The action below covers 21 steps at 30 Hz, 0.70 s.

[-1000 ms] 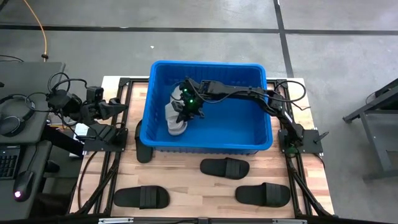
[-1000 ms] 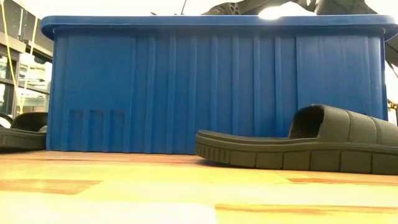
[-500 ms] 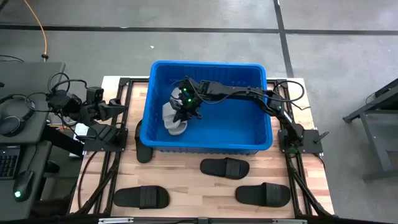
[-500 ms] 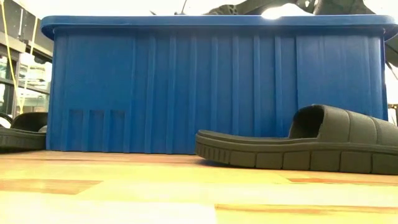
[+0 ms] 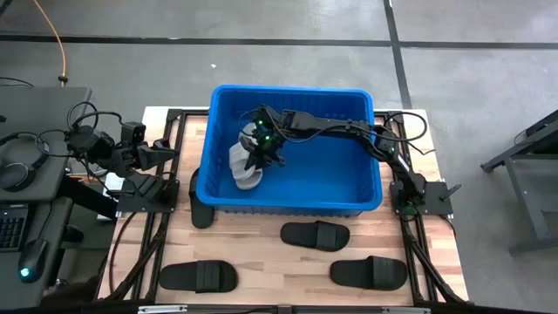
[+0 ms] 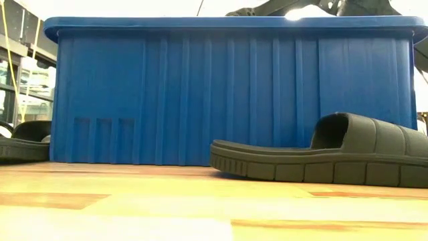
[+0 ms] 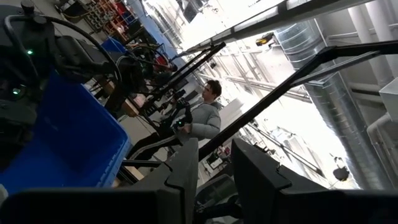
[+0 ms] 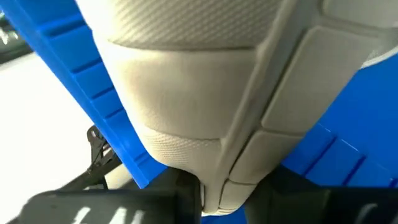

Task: Pick and place slides into bin
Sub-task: Stack the gray slide on top of the gray slide in the blue bin

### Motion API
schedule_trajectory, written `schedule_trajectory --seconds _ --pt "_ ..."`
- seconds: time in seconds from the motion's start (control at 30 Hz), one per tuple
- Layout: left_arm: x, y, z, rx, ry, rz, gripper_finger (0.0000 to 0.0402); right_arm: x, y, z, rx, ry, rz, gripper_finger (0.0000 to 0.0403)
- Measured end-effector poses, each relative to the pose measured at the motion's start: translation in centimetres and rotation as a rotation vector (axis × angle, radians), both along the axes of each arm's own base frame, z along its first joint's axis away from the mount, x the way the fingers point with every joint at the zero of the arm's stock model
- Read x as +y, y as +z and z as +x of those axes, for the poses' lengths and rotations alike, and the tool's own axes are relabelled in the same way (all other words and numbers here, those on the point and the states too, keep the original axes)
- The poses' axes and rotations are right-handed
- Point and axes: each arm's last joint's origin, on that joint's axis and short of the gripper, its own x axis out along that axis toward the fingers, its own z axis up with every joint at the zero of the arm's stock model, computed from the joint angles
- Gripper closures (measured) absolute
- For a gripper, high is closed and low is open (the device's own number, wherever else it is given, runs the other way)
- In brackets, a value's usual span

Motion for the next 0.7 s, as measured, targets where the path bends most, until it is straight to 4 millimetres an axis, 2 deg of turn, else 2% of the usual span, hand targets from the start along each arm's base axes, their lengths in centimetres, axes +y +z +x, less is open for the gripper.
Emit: schedule_trajectory --seconds 0.27,0.5,0.7 --pt "0.0 0.0 0.0 -0.001 -0.013 0.006 0.0314 -0.2 -0.2 0.1 0.020 -0.061 -0.050 0.0274" --pt "0.0 0.0 0.0 -0.002 -0.013 0.007 0.0314 -0.3 -0.4 0.2 0.035 -0.093 -0.064 0.0252" --pt "0.0 0.0 0.0 -0.002 -0.014 0.006 0.0314 0.2 -1.1 -0.7 0.128 -0.012 -0.006 0.0239"
